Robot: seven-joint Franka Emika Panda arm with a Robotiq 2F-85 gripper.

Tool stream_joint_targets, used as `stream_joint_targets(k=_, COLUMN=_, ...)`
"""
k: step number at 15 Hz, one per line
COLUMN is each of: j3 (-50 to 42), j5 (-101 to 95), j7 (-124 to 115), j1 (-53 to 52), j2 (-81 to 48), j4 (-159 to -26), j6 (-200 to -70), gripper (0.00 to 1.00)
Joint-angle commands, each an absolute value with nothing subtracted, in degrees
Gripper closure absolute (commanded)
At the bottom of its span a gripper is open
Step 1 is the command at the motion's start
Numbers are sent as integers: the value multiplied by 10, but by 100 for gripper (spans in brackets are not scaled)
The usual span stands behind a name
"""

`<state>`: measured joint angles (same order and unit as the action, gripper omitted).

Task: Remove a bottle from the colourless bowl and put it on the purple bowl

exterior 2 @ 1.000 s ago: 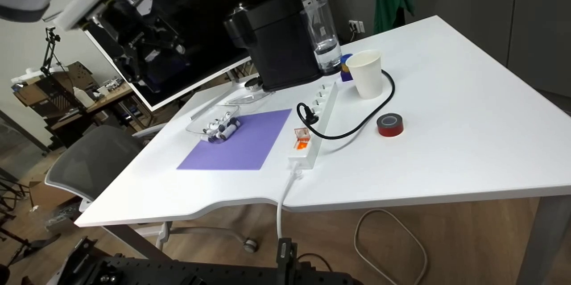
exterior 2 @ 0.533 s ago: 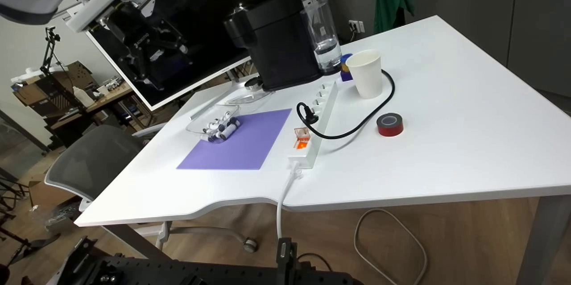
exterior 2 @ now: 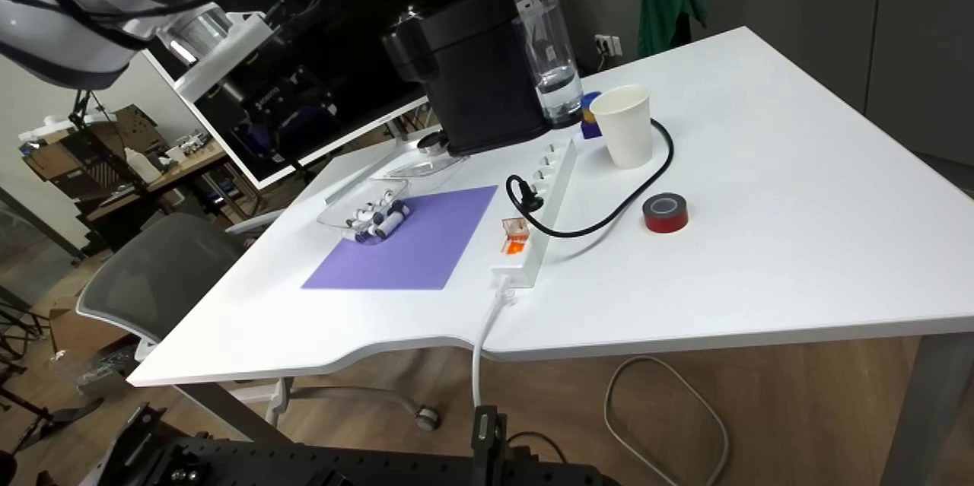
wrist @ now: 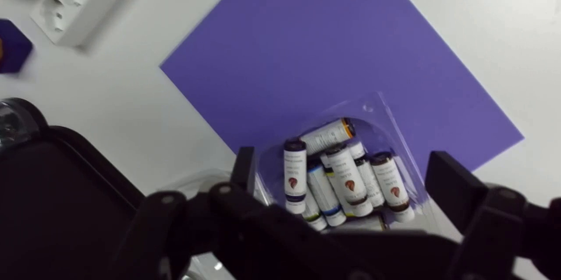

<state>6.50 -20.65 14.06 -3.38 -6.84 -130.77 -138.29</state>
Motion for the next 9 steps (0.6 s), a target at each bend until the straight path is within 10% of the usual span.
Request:
stream_joint_targets(k=1, j3=70, j5=-93, j7=280, j1=-15, j2=-111, j4=-1296, j6=-1427, gripper=0)
stream_joint_targets(k=9, j3=56, j5=-97, j7=304, j1=-23, j2=-133, j4=-1300, j6=-1428, gripper=0)
